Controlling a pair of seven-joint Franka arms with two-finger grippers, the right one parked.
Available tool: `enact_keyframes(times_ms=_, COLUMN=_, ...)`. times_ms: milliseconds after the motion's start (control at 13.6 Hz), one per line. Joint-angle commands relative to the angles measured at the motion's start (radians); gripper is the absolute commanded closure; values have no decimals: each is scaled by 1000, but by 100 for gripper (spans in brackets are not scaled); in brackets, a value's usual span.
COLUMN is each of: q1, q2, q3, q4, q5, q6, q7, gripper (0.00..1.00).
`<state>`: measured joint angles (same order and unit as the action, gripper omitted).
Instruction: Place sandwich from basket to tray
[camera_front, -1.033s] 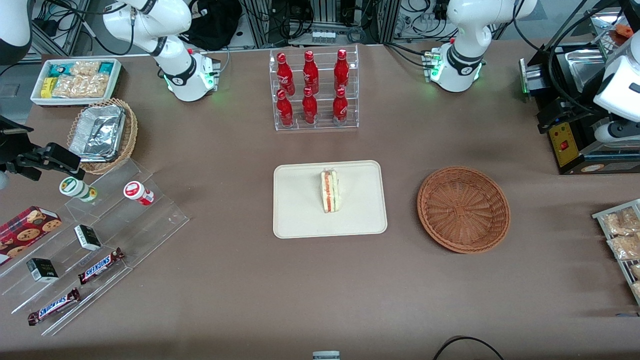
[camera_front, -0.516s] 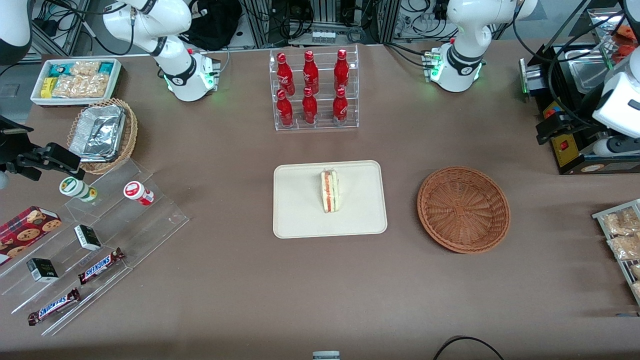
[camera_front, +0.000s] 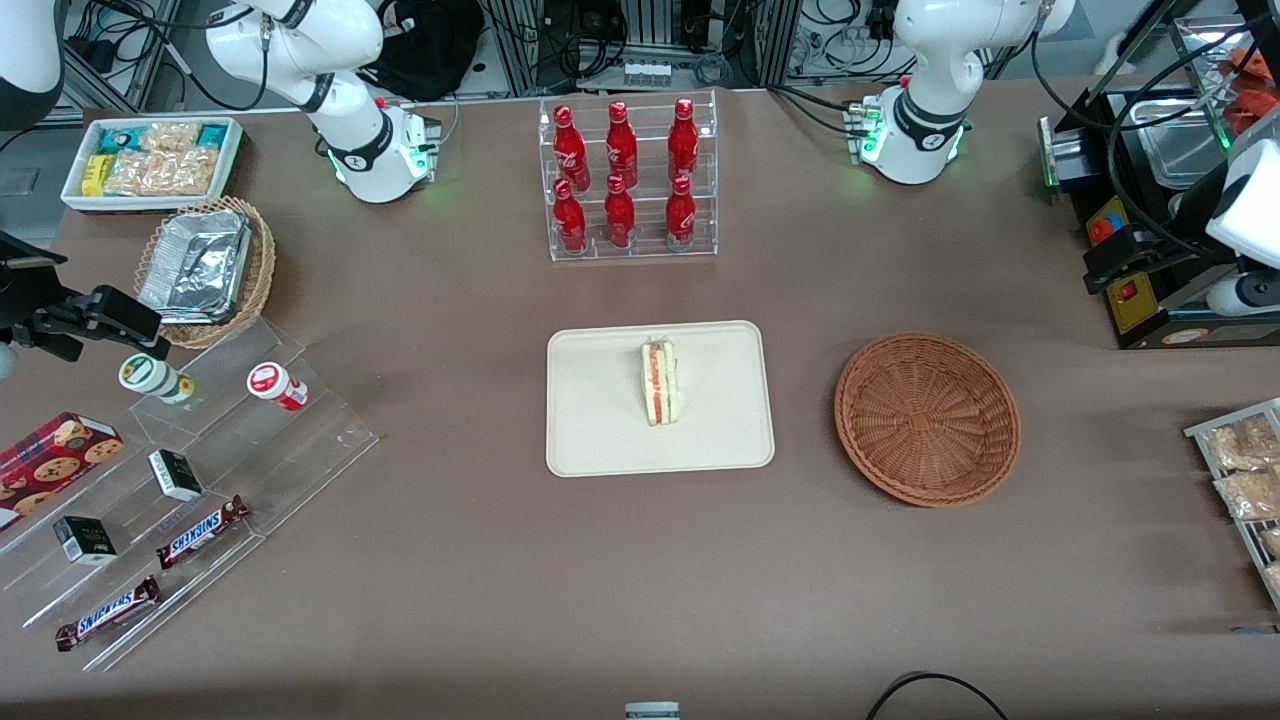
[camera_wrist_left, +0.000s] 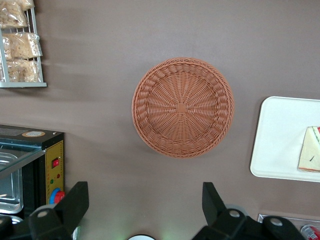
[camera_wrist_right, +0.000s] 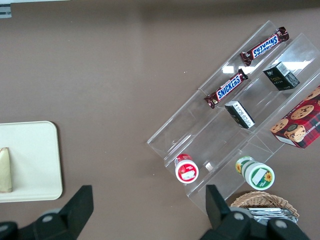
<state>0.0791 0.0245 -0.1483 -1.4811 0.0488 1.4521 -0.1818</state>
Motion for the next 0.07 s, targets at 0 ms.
enact_keyframes(times_ms=0, q1=-2, q2=6, q3=9, q4=25, q5=-7, q6=-26, q7=11, gripper=0)
